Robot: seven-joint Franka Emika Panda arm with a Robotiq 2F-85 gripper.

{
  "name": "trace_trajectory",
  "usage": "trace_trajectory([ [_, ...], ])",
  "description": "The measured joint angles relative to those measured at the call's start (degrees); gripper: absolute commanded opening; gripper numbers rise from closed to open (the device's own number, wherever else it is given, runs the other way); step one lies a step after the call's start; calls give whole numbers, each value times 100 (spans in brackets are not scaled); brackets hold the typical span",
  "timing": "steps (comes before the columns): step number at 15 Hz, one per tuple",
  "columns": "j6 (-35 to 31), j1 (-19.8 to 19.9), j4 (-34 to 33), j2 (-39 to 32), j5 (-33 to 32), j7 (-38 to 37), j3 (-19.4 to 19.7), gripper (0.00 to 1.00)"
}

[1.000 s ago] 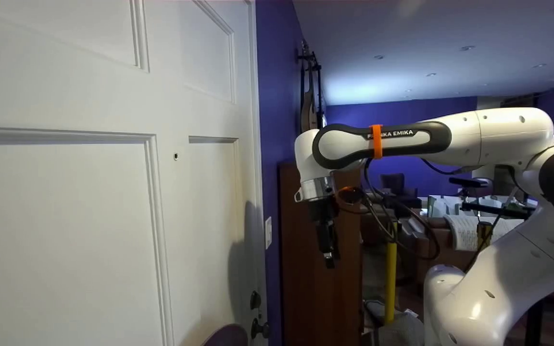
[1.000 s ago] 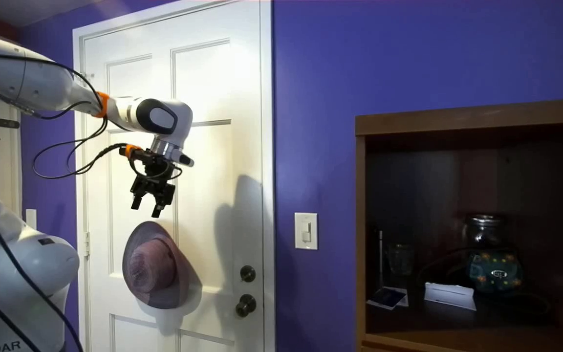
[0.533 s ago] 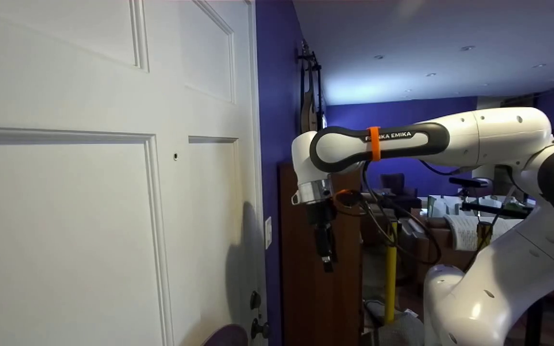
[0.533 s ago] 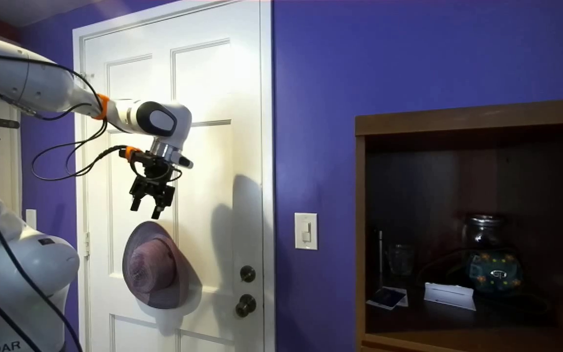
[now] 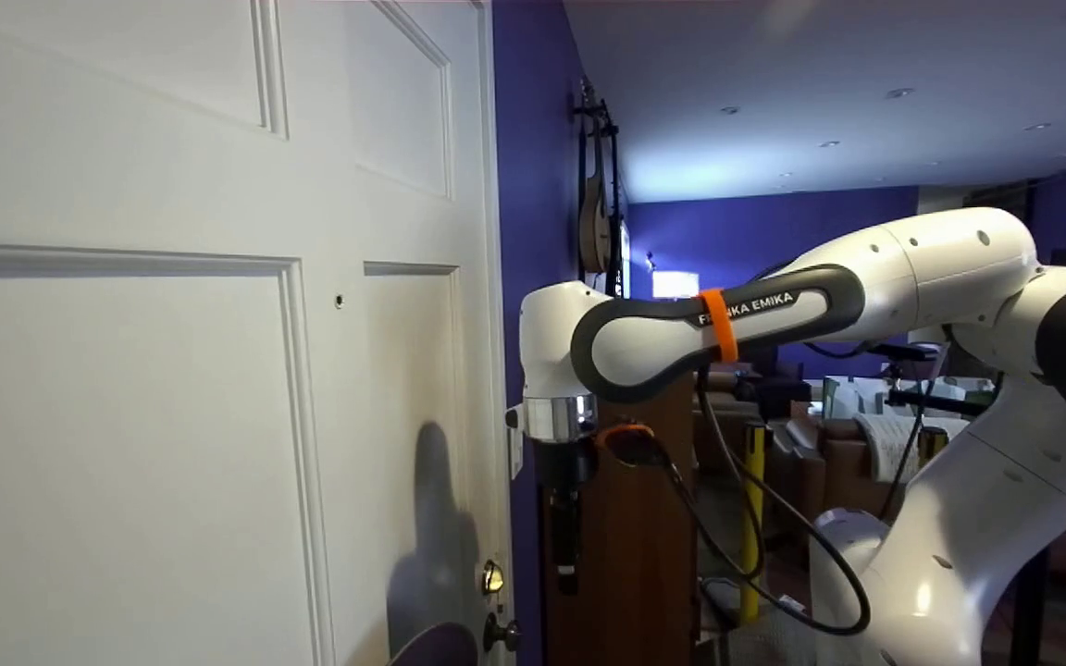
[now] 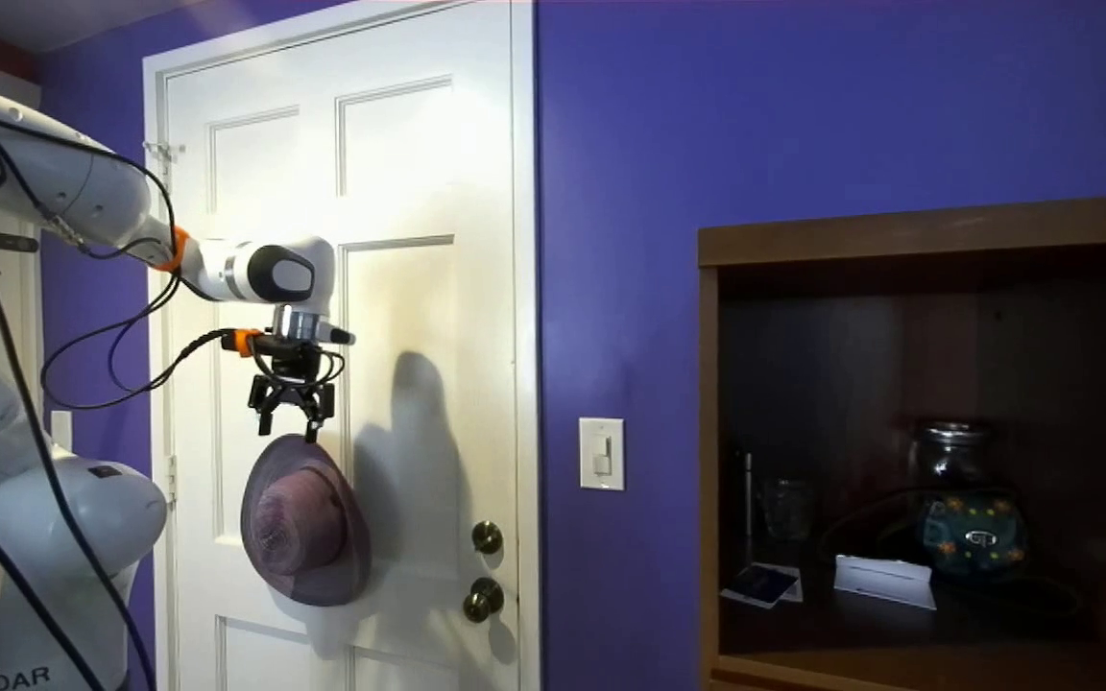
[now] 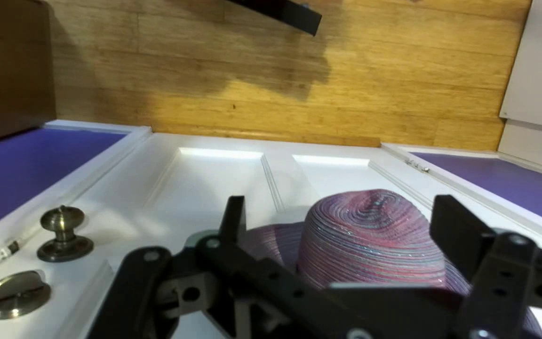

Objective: Put the hat on top of the cabinet

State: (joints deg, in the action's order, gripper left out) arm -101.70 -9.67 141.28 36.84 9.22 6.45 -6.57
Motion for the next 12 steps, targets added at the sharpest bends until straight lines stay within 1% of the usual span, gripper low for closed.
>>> trace_trajectory([
  [3,-470,-198,128,-88,262,-165,-149,100],
  [12,-537,-219,137,-132,284,-187,-173,100],
])
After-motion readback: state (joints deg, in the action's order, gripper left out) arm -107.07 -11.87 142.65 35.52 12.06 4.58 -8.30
